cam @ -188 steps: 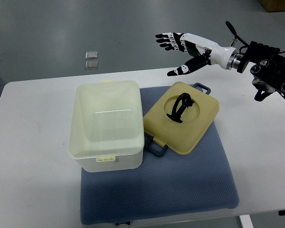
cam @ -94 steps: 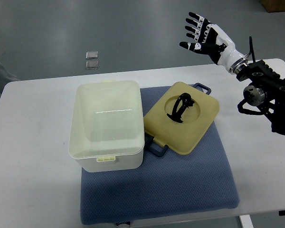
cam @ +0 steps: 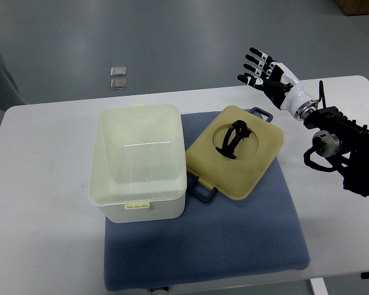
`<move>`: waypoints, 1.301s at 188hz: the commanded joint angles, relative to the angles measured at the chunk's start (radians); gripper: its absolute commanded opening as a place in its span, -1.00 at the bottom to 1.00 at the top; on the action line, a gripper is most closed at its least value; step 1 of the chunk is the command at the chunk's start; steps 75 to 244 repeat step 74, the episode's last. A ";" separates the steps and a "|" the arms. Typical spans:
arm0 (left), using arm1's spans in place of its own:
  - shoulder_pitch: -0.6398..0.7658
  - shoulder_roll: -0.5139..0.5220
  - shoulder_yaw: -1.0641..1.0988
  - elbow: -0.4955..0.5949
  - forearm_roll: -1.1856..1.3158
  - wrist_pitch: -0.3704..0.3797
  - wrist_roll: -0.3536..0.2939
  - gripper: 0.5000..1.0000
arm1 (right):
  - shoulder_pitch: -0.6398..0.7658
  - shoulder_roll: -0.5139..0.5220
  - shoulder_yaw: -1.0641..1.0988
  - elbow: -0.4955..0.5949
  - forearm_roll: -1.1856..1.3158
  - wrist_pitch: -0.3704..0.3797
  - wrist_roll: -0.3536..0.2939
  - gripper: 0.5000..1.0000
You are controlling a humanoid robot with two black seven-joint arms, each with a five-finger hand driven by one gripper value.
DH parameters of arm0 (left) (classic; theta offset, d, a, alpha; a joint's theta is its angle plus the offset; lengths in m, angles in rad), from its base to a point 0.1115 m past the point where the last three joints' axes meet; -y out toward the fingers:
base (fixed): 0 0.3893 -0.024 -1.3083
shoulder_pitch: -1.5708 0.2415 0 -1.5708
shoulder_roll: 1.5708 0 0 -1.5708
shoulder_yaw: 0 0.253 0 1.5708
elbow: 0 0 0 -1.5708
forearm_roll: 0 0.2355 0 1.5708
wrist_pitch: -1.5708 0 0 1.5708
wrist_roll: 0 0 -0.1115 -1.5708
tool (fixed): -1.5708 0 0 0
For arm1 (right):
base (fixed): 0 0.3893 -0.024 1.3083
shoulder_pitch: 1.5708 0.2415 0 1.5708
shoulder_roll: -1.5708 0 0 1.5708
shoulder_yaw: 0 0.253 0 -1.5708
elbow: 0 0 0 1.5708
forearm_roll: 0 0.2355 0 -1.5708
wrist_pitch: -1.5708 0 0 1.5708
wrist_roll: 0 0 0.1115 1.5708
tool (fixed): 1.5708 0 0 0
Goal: Open white storage box with right hand
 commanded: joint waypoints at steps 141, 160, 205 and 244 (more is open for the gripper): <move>0.000 0.000 0.000 0.000 0.000 0.000 0.000 1.00 | -0.044 0.022 0.004 -0.010 -0.001 -0.122 0.019 0.71; 0.000 0.000 0.000 0.000 0.000 0.000 0.000 1.00 | -0.044 0.022 0.004 -0.010 -0.001 -0.122 0.019 0.71; 0.000 0.000 0.000 0.000 0.000 0.000 0.000 1.00 | -0.044 0.022 0.004 -0.010 -0.001 -0.122 0.019 0.71; 0.000 0.000 0.000 0.000 0.000 0.000 0.000 1.00 | -0.044 0.022 0.004 -0.010 -0.001 -0.122 0.019 0.71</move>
